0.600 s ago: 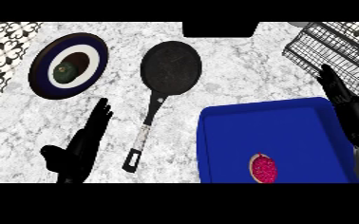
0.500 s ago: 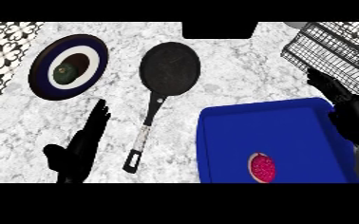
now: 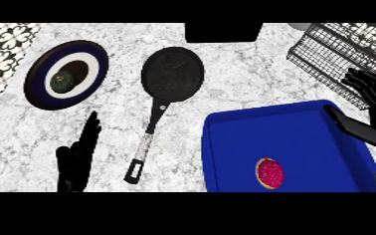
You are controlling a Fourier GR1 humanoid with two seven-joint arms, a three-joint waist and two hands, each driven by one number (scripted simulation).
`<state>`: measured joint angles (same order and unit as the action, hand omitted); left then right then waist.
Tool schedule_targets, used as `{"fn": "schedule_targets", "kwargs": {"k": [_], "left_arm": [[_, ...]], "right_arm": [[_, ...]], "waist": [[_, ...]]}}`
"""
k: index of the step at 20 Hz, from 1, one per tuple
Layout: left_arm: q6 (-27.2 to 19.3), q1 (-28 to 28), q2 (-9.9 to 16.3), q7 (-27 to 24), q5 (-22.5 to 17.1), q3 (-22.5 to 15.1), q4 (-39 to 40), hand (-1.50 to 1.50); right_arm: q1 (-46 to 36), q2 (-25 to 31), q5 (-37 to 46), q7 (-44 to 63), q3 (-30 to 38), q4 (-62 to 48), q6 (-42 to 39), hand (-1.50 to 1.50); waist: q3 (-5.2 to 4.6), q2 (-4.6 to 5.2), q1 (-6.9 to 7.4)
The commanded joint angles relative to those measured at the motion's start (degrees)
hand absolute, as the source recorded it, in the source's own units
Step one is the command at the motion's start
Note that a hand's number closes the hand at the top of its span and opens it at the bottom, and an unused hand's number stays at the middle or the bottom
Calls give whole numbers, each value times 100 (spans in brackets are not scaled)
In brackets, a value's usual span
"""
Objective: Pick the cupcake from the tray and place it in the tiered basket
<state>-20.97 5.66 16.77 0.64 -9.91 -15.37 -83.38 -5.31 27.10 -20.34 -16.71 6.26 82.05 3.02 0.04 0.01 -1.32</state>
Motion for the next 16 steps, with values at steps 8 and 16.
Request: {"fn": "schedule_targets", "kwargs": {"k": [8,16], "left_arm": [[-84,-14,-251,-171,227,40,411,0],[-38,52,-260,-364,246,97,592,0]], "right_arm": [[1808,1074,-156,368,248,1554,-1489,-150],[2518,2303,1498,1546,-181,3393,-1443,-150]], "waist": [[-23,-20,-25],[-42,-38,-71]]}}
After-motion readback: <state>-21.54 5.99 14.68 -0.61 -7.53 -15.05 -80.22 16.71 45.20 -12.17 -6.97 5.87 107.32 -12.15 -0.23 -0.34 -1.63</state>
